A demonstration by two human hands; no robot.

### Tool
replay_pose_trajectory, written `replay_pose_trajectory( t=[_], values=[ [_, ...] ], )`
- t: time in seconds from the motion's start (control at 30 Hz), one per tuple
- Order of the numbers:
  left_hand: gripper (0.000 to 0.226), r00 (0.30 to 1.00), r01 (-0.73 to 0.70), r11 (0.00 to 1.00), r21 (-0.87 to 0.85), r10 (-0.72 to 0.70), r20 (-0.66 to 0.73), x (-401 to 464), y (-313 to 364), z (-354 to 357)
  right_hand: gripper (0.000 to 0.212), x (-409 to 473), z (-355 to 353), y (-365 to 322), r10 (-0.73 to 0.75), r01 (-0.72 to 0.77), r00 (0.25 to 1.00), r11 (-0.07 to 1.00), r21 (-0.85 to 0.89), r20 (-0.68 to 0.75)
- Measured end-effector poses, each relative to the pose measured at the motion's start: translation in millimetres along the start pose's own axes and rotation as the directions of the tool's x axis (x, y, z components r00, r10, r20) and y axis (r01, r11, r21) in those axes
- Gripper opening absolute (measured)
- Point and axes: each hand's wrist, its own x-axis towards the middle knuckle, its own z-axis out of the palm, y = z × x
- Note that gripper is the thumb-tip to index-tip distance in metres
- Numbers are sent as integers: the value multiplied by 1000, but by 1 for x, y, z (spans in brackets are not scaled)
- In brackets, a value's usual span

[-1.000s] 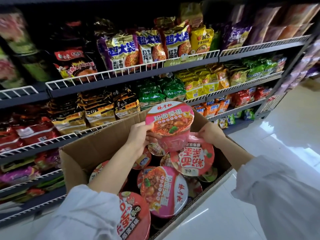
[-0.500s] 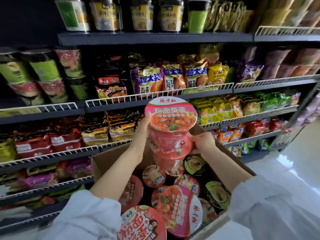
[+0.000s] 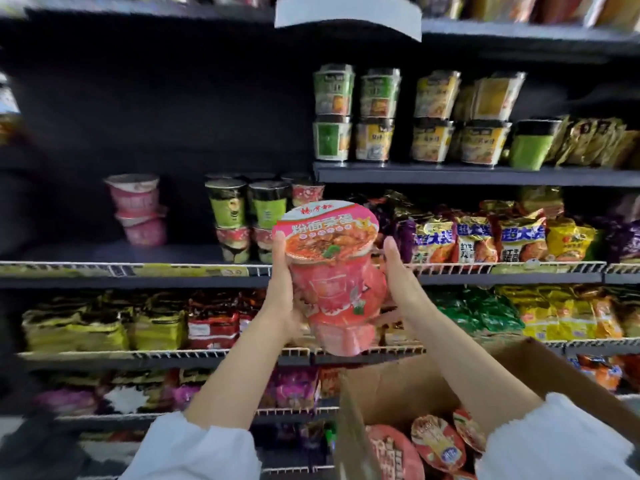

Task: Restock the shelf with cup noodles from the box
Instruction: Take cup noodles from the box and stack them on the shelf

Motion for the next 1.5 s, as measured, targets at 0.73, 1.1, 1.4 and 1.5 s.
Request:
replay_pose_trajectory(
  t=[0.73,1.1,1.4,1.5],
  values=[
    [74,912,-278,947,162,312,-264,141,201,-355,82,156,419,-124,-84,0,869,985,170,487],
    [62,924,-141,967,212,206,-322,256,266,-460,104,271,555,-160,7,-170,807,960,222,591],
    [47,913,-102,978,181,164,-374,288,304,-568,97,296,679,-172,32,-213,827,942,261,562],
    [46,925,-86,981,175,144,-352,302,322,-601,97,305,714,-185,51,-206,851,948,243,523]
  ],
)
